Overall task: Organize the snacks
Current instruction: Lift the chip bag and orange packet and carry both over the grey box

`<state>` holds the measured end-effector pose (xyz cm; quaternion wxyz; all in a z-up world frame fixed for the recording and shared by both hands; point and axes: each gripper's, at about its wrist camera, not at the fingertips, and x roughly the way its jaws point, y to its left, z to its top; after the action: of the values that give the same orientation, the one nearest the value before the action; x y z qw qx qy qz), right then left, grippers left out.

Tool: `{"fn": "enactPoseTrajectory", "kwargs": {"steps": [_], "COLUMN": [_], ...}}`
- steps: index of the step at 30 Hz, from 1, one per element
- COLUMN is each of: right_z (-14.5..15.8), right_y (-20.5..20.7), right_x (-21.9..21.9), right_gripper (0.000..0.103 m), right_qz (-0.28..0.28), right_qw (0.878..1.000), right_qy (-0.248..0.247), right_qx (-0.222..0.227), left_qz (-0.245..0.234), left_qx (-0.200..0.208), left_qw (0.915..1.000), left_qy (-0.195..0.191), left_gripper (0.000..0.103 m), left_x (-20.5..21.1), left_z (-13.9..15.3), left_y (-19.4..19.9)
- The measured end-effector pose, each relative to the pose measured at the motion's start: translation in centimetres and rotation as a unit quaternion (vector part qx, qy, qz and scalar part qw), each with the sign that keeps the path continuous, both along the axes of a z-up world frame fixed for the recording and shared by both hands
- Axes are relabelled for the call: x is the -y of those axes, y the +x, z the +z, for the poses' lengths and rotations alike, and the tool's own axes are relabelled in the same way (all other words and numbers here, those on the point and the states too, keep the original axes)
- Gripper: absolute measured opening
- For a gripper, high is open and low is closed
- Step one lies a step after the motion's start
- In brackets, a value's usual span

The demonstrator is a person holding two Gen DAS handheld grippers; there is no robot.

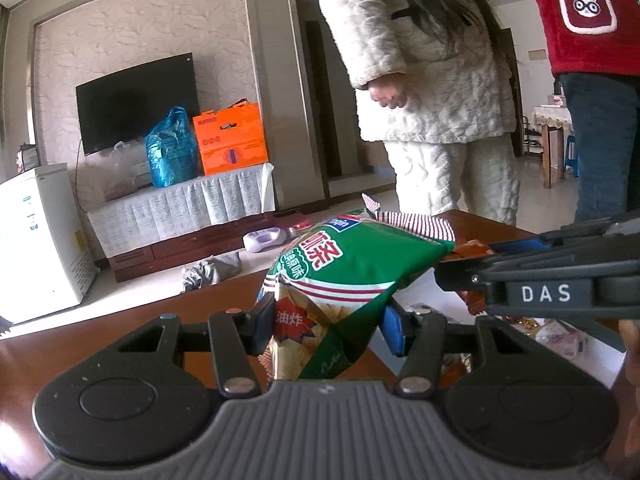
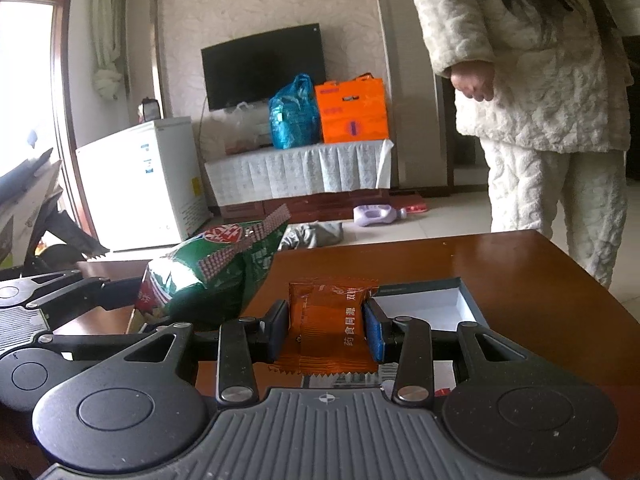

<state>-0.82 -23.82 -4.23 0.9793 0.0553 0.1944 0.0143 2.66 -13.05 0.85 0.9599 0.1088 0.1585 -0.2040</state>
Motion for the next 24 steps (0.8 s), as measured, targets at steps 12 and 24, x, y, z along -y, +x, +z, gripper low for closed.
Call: {"fn": "enactPoseTrajectory", "kwargs": {"steps": [12, 24], "right_z": [0.0, -0.4], "right_y": [-0.7, -0.9], "right_x": [2.3, 4.4], "right_gripper": [0.041, 0.041], "right_qz": [-0.020, -0.039], "right_qw": [1.000, 0.999], "right_qy": [0.004, 0.005], "right_qx": [0.000, -0.004], "left_qz": [-0.013, -0.032], "left_qx": [-0.004, -0.009], "left_qw": [0.9999, 0.9994], "left_qy": [-0.002, -0.009], "left_gripper": [0.052, 0.052], "left_x": [2.5, 4.7], "left_z": [-0.5, -1.0], "left_y": [0.1, 0.1]}}
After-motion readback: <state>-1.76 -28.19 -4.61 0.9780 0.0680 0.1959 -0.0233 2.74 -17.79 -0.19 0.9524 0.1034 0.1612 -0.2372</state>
